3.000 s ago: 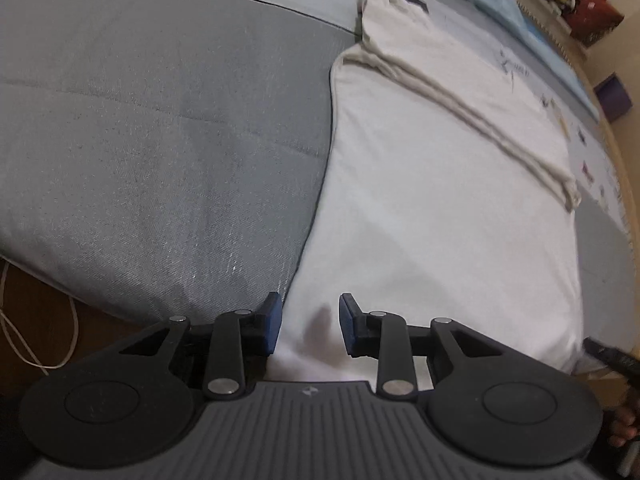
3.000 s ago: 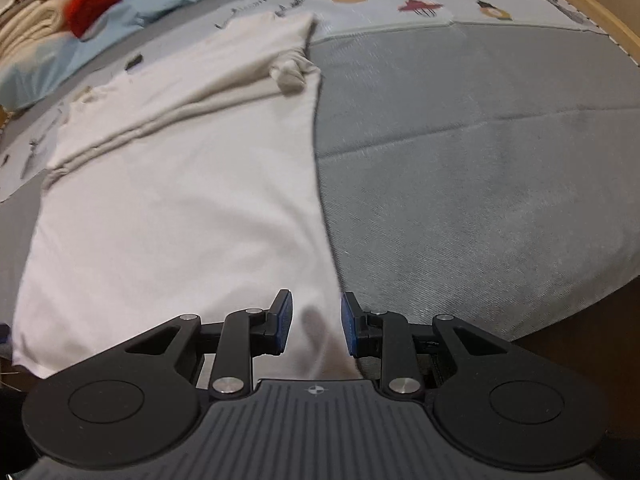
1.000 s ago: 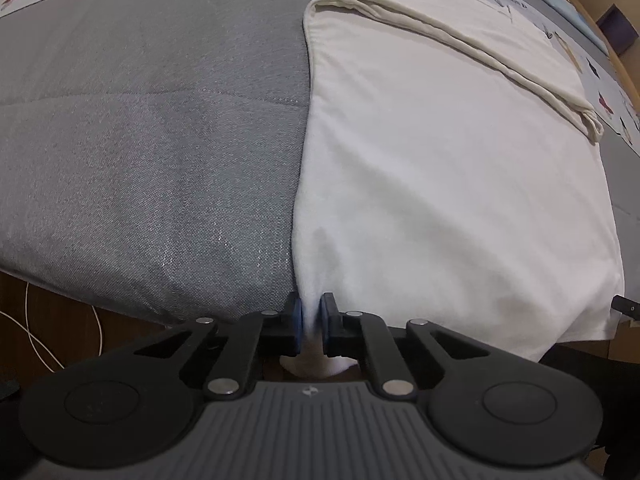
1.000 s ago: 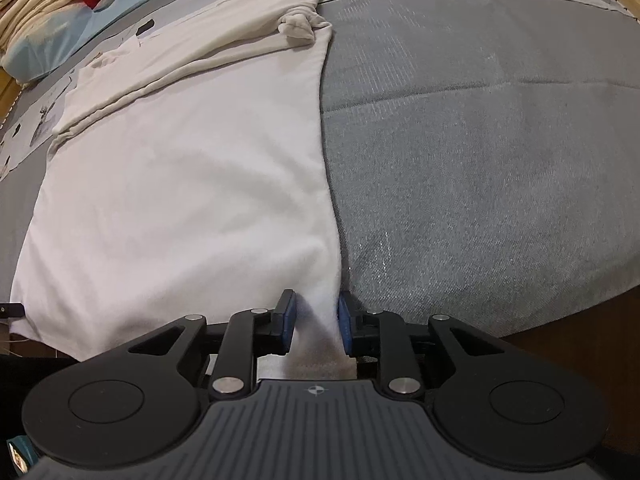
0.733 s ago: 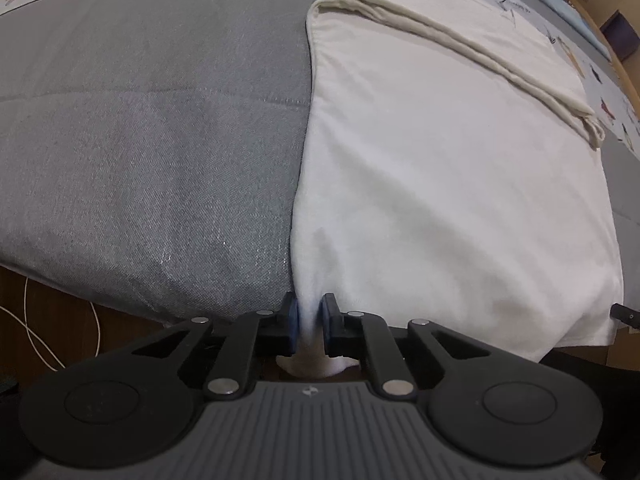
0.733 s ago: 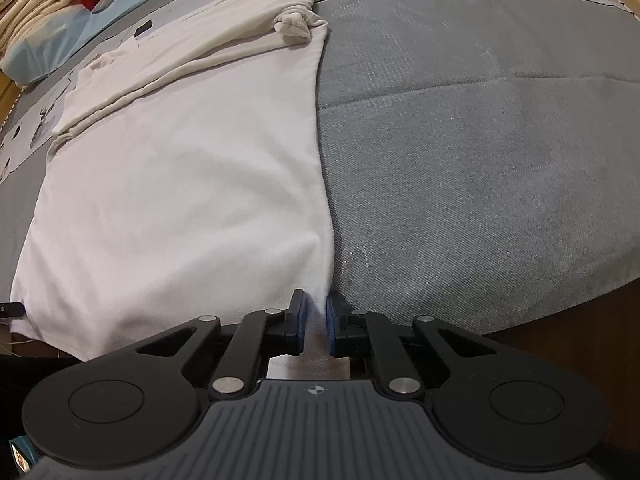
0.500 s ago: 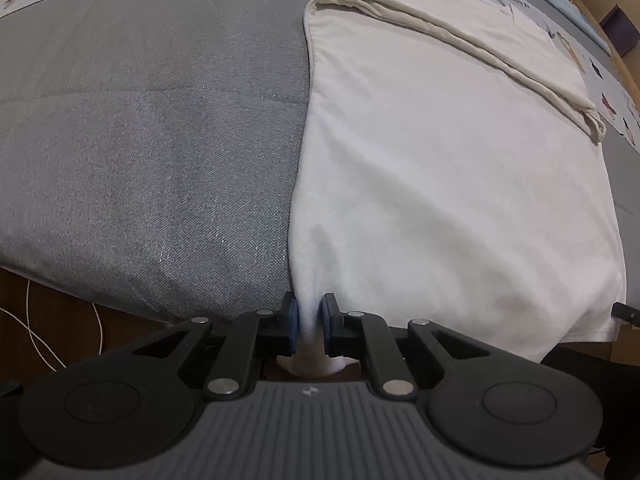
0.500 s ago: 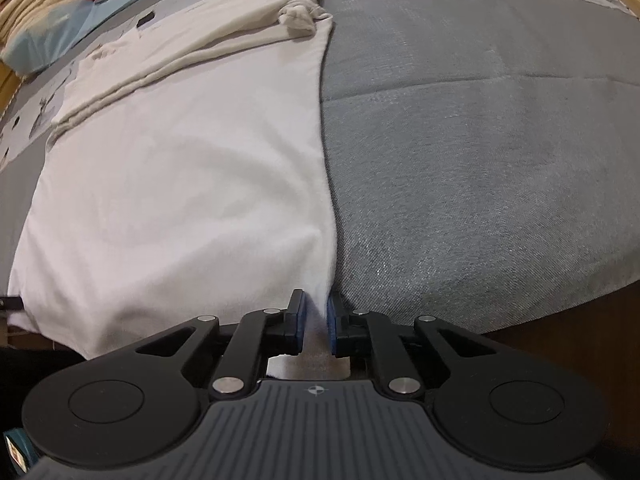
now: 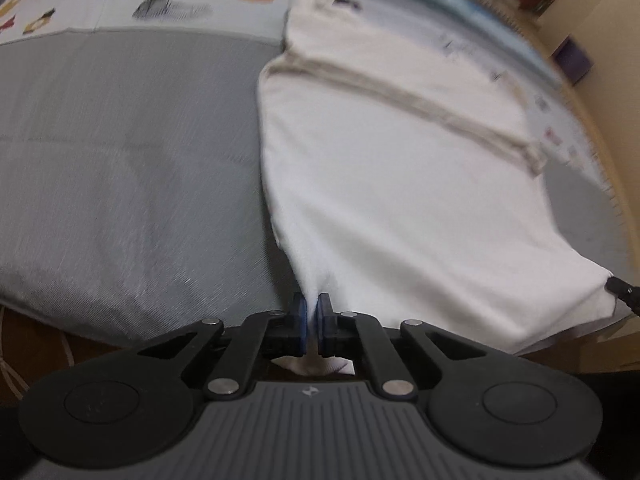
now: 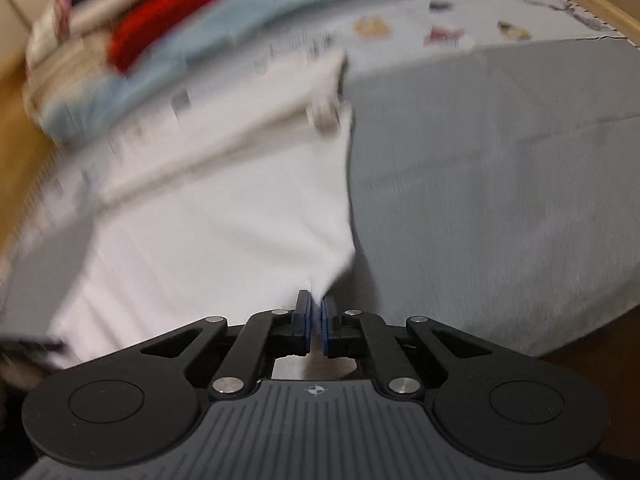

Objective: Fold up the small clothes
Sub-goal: 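Lift the hem with both tools and fold it over toward the collar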

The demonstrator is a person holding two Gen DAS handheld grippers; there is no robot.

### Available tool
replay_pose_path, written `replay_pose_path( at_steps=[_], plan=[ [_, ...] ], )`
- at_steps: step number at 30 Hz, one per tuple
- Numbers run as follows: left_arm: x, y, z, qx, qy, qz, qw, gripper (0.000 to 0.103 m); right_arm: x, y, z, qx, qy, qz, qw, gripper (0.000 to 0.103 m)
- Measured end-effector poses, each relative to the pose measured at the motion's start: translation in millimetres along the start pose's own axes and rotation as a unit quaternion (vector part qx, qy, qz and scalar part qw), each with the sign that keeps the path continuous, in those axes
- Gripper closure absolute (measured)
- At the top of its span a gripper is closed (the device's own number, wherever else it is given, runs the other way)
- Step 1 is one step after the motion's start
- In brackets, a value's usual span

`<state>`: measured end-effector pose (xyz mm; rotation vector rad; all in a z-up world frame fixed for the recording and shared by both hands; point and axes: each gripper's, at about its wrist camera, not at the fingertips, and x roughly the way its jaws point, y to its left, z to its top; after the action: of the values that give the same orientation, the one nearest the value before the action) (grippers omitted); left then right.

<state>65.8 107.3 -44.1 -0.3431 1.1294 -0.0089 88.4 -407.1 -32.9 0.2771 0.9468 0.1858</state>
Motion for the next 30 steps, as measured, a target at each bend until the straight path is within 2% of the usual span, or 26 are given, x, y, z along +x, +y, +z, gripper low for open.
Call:
replay_pose_path(
  at_steps=[4, 8, 13, 17, 20, 25, 30],
  plan=[
    [-21, -16, -1, 0.011, -0.022, -0.018, 0.9995, 0.099, -36, -1, 19, 0.016, -0.062, 0.037, 0.997, 0.099],
    [-51, -31, -7, 0.016, -0.044, -0.045, 0.9979, 0.1, -70, 0, 32, 0.007, -0.103, 0.06, 0.993, 0.103],
    [-96, -39, -27, 0.018, -0.059, -0.081, 0.9948, 0.1, -111, -8, 38, -0.003, -0.121, 0.081, 0.989, 0.103],
    [-126, -39, -46, 0.019, -0.071, -0.1, 0.9922, 0.1, -140, -11, 28, -0.003, -0.126, 0.095, 0.987, 0.103],
    [-140, -31, -45, 0.007, -0.083, -0.11, 0.9904, 0.1, -158, -16, 17, 0.011, -0.133, 0.105, 0.986, 0.103],
    [-133, -17, -15, -0.007, -0.086, -0.095, 0.9917, 0.1, -164, -23, 15, 0.025, -0.145, 0.108, 0.983, 0.103],
    [-102, -4, 48, -0.043, -0.082, -0.099, 0.9908, 0.1, -135, -19, 49, 0.019, -0.15, 0.088, 0.985, 0.103]
  ],
)
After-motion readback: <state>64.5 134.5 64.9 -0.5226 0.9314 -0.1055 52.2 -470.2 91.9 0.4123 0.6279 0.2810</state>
